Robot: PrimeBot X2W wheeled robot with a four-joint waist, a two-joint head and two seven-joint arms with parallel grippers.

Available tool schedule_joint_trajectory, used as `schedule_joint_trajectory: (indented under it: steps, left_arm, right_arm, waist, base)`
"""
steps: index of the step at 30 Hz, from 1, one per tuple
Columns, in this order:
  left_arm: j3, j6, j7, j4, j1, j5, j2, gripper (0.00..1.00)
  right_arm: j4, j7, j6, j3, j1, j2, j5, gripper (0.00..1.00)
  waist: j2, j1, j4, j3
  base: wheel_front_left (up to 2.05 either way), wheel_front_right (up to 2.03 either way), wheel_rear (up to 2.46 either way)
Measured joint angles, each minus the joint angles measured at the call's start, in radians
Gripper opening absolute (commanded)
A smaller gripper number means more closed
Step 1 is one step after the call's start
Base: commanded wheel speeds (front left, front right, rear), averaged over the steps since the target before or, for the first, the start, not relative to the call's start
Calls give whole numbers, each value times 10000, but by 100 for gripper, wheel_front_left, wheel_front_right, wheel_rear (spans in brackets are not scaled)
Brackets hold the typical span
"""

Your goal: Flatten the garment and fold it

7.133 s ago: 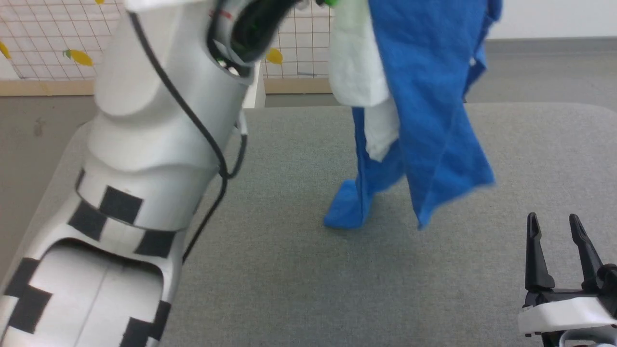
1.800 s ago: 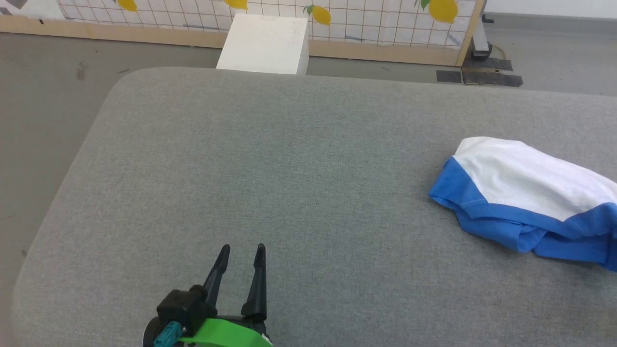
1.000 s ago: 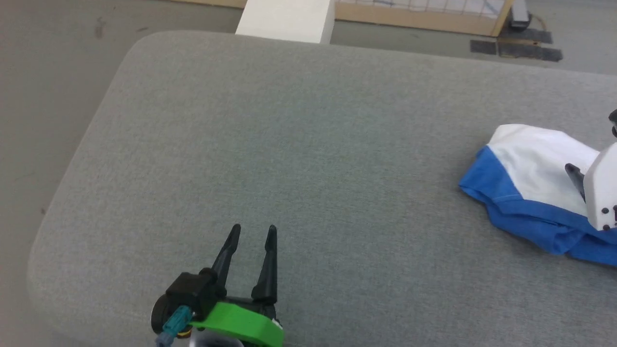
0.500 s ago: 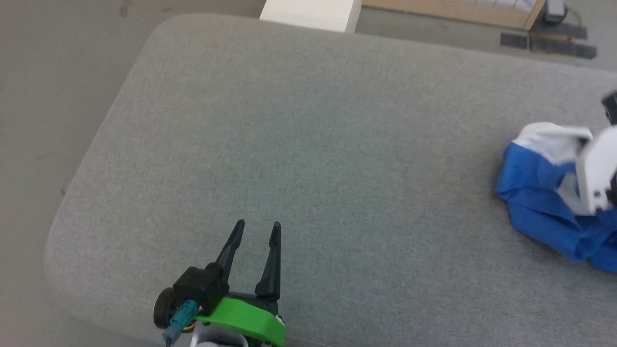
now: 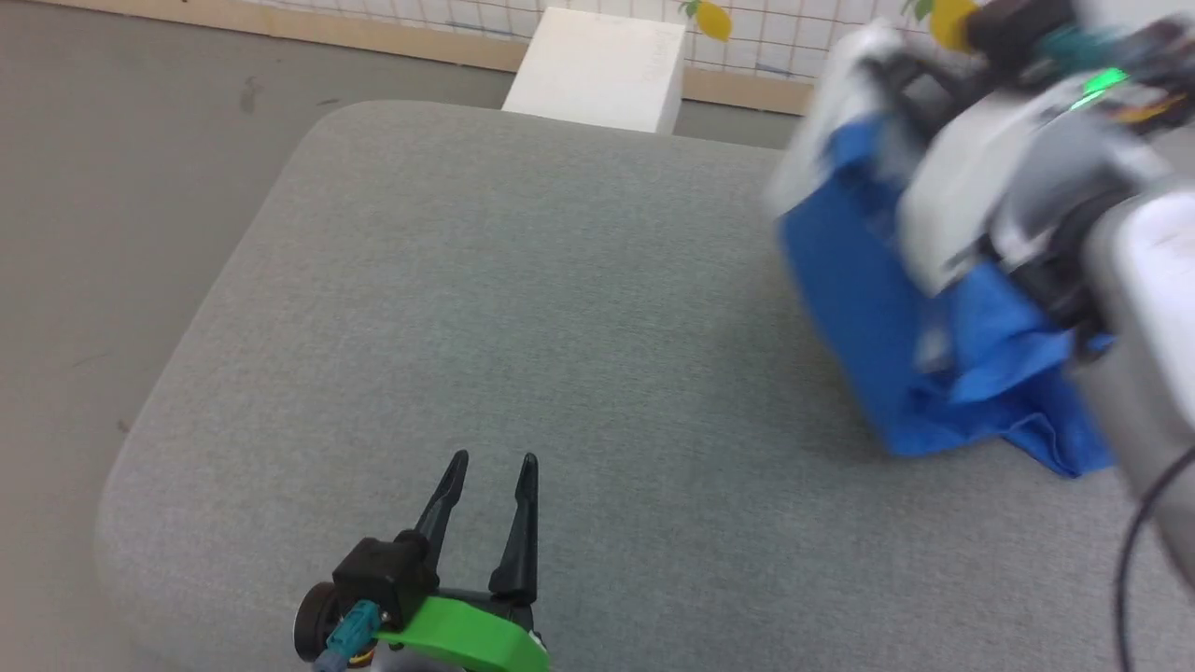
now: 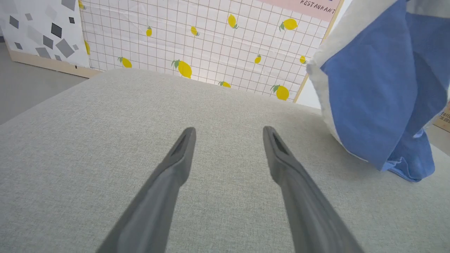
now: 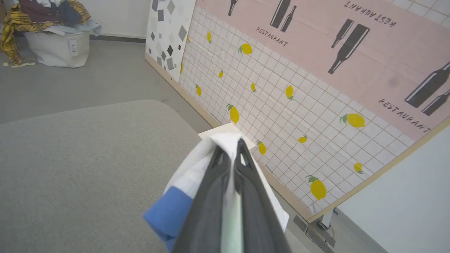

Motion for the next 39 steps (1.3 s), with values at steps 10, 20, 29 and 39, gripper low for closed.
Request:
schedule_joint_trajectory:
  steps: [10,20,29,39]
  left_arm:
    - [-67,-79,0,71,104,-21,0,100]
    - [-169,-75,0,316,153,-253,2,100]
    - [-10,-63,0,46,342,-234,2,100]
    - [-161,-58,0,-48,128,-236,0,100]
  right_arm:
    - [748,311,0,2748,2575,-173,1260,0]
    - [1488,-648,0,1929,3363,79,1781,100]
    - [278,1001,0,-1864,3657,-1319,1463,100]
    - [410,3722,-2,-5459,4604,-1396,587,100]
  waist:
    - [0,0,405,65]
    - [0,0,373,-153]
    - [0,0,-49,-123]
    - [0,1,-124,684]
  base:
    - [0,0,0]
    - [0,0,0]
    - [0,0,0]
    - [0,0,0]
